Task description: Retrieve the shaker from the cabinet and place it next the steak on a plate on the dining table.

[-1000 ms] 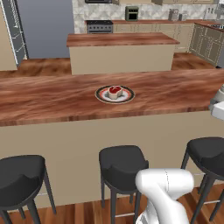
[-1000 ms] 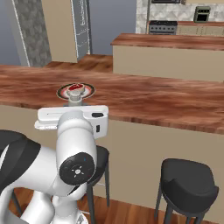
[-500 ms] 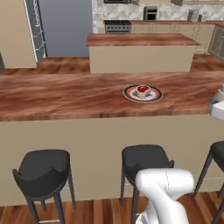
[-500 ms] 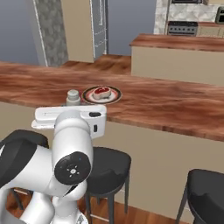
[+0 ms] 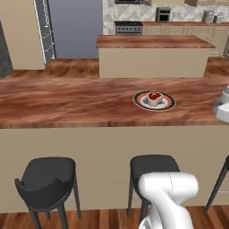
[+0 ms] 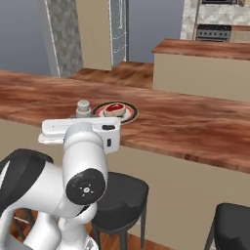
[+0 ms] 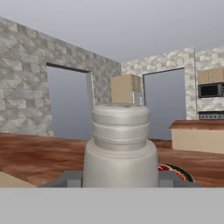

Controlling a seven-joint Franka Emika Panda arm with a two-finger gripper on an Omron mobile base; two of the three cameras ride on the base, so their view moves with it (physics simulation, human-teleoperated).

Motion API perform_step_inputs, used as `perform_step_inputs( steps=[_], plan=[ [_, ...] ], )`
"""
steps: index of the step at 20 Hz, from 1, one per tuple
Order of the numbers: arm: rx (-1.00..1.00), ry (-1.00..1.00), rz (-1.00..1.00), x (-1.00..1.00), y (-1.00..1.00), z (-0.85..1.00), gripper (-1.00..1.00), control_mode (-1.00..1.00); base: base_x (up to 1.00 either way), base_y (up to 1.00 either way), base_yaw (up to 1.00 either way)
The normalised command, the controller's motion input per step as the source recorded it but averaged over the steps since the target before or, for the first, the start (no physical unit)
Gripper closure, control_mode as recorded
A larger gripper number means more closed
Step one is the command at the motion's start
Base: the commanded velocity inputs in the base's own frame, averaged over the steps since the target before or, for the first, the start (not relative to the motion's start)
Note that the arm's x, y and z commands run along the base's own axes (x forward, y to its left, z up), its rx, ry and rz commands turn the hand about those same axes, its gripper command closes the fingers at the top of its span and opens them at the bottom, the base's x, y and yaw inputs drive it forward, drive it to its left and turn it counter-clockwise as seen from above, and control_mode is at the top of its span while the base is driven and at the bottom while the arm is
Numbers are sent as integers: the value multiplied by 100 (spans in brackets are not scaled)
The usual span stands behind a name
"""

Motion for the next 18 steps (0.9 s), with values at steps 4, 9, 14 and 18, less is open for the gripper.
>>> perform_step_inputs(
  steps=[4,9,14,18],
  plan=[
    [0,0,0,0,0,0,100,100,99,1,-34],
    [0,0,0,0,0,0,100,100,95,16,-41],
    [0,0,-1,14,0,0,100,-100,55,15,-25],
    [0,0,4,73,0,0,100,-100,0,0,0]
  ],
)
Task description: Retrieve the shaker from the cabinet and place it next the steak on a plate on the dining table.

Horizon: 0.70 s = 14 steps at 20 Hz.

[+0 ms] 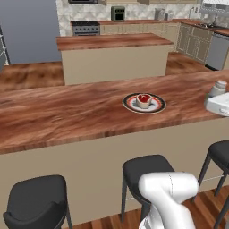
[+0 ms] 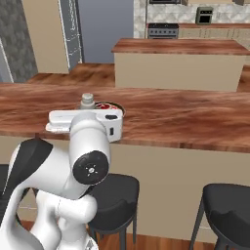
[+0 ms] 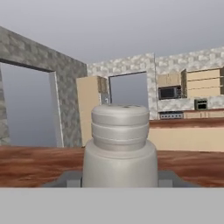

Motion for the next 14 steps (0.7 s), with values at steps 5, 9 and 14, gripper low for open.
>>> perform_step_inputs(
  steps=[5,9,14],
  plan=[
    [0,0,11,63,-2,0,100,-100,0,0,0],
    [0,-1,19,53,-16,0,100,-100,0,0,0],
    [-2,-4,23,42,-18,0,100,-100,0,0,0]
  ],
)
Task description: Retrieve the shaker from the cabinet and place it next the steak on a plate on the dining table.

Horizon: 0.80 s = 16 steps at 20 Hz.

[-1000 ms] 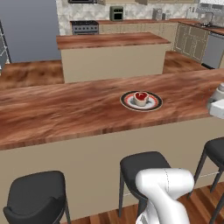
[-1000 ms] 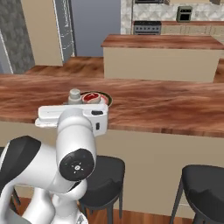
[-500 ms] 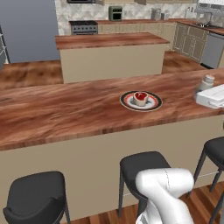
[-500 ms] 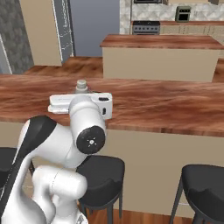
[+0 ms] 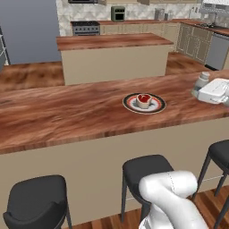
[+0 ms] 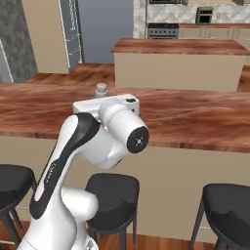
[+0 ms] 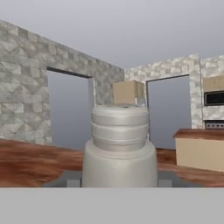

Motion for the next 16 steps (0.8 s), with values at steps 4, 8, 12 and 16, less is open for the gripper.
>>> perform_step_inputs(
  steps=[4,8,12,16],
  plan=[
    [-10,0,23,43,-6,0,100,-100,0,0,0],
    [-27,1,26,32,0,0,100,-100,0,0,0],
    [-35,6,26,27,0,-3,100,-100,0,0,0],
    [-20,3,24,28,0,0,100,-100,0,0,0]
  ],
)
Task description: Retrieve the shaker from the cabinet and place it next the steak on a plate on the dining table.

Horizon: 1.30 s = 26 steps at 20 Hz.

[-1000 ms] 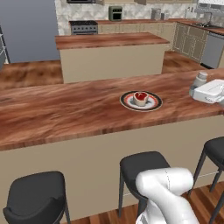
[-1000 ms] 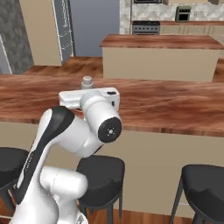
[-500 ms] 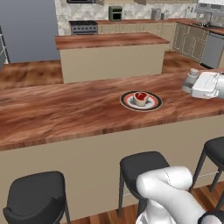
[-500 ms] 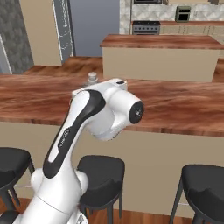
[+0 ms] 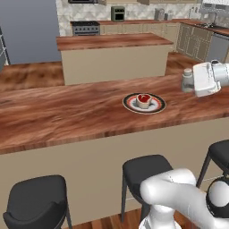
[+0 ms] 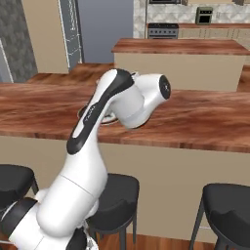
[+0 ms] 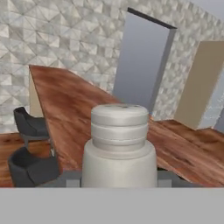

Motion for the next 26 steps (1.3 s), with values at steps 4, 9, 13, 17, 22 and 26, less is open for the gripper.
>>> perform_step_inputs(
  steps=[4,9,13,17,22,26],
  plan=[
    [0,0,26,28,-4,-2,100,-100,0,0,0],
    [15,1,30,14,-14,-4,100,-100,0,0,0],
    [17,0,21,1,0,-25,100,-100,0,0,0],
    [-1,0,1,2,0,-19,100,-100,0,0,0],
    [-6,3,-5,8,0,-4,100,-100,0,0,0],
    [-10,0,-9,8,0,-11,100,-100,0,0,0]
  ],
)
